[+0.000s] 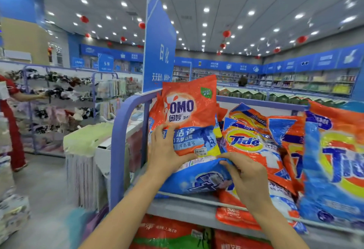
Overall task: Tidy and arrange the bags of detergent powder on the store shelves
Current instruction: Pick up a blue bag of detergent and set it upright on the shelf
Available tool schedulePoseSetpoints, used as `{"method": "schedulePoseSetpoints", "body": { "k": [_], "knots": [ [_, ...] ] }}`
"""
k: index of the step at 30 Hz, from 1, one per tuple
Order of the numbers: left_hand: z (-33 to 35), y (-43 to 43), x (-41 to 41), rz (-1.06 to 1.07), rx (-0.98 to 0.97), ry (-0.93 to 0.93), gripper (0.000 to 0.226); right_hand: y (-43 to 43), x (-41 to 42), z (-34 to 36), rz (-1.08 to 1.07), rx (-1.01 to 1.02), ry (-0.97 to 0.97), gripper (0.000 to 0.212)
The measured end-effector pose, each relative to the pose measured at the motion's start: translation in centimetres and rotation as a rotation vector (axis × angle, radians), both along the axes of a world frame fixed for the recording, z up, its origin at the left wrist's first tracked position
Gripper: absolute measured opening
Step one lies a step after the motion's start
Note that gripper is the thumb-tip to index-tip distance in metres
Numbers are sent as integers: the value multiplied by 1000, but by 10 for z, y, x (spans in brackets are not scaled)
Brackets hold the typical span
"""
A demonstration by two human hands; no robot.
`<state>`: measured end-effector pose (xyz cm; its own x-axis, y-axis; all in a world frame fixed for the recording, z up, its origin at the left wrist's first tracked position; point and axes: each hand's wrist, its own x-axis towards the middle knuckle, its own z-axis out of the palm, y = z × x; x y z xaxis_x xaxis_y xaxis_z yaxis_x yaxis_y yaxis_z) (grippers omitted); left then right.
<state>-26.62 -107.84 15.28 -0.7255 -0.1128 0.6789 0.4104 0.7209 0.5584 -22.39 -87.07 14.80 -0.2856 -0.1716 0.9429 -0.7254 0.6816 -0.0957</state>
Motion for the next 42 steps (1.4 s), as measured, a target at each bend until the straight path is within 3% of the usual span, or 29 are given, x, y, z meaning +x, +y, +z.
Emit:
{"method": "schedulePoseSetpoints", "body": {
  "k": [5, 10, 15, 19, 22, 26, 30, 32, 35, 37, 39, 42],
  "knots": [
    [-6, -7, -3, -3, -21, -14, 102, -9, 1, 14, -90, -53, 51, 30],
    [-9, -12, -2, 8, -72, -41, 104, -10, 2, 20, -121, -67, 74, 44],
    [-11, -16, -3, 43, -138, -106, 116, -7, -1, 12, -201, -140, 69, 43],
    [-12, -17, -4, -13, -133, -119, 109, 2, 3, -9, -253, -199, 0, 62],
    [-14, -18, -5, -18, -158, -116, 107, 1, 1, -8, -227, -239, -53, 57],
    [-16, -20, -9, -20, -132, -69, 101, -29, -2, 32, -265, -88, 112, 33],
    [-22, -19, -11, -24, -115, -17, 100, -28, -8, 50, -370, 75, 214, 32],
    [-25, -20, -13, -22, -136, -11, 99, -9, -2, 41, -434, -47, 124, 36],
    [-24, -24, -15, -45, -167, -26, 95, 54, 6, 41, -404, -499, -53, 36],
    [-26, -24, -13, -44, -211, -40, 99, 90, 9, 64, -363, -680, -54, 36],
    [-31, -24, -11, -43, -266, -40, 104, 107, 11, 89, -417, -738, -17, 37],
    [-35, -23, -8, -23, -361, -50, 106, 107, 15, 114, -326, -750, -6, 47]
  ]
}}
